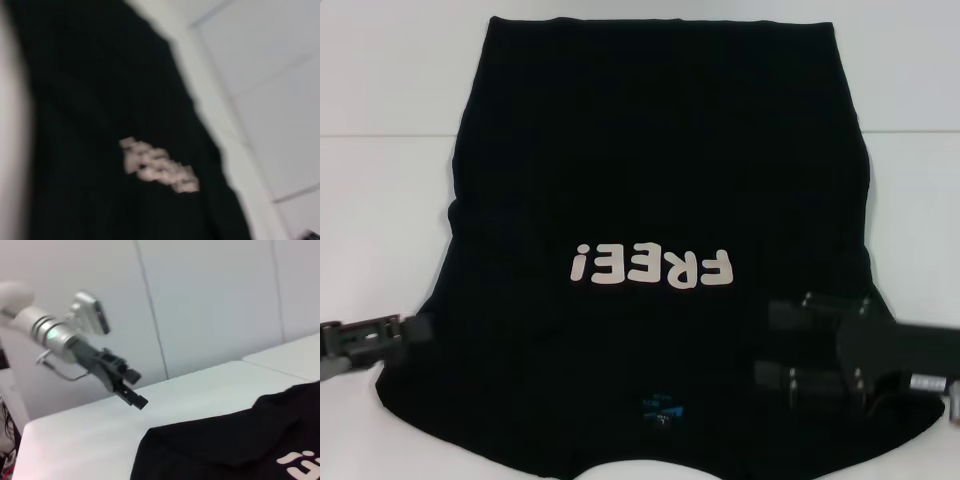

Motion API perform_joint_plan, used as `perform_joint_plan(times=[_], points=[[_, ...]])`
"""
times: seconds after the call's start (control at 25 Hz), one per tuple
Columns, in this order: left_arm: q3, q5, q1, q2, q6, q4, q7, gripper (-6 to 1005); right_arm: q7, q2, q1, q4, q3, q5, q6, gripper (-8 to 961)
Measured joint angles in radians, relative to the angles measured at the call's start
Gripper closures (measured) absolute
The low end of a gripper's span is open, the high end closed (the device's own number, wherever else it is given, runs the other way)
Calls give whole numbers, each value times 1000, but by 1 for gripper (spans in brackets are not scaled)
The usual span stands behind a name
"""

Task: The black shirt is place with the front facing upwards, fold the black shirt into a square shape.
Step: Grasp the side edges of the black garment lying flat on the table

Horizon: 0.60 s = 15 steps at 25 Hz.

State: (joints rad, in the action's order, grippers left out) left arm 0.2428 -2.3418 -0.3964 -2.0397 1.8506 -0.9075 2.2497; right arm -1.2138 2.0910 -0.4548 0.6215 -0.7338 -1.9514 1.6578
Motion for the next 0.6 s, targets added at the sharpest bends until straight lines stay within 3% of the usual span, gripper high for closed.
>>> perform_joint_plan(times=[0.24, 0.6], points=[[-68, -206, -46, 36, -76, -14, 184, 127, 169, 0, -4, -96, -11, -11, -40, 155], [-24, -275, -79, 41, -180, 26, 233, 127, 176, 2, -18, -107, -76, -13, -102, 155]])
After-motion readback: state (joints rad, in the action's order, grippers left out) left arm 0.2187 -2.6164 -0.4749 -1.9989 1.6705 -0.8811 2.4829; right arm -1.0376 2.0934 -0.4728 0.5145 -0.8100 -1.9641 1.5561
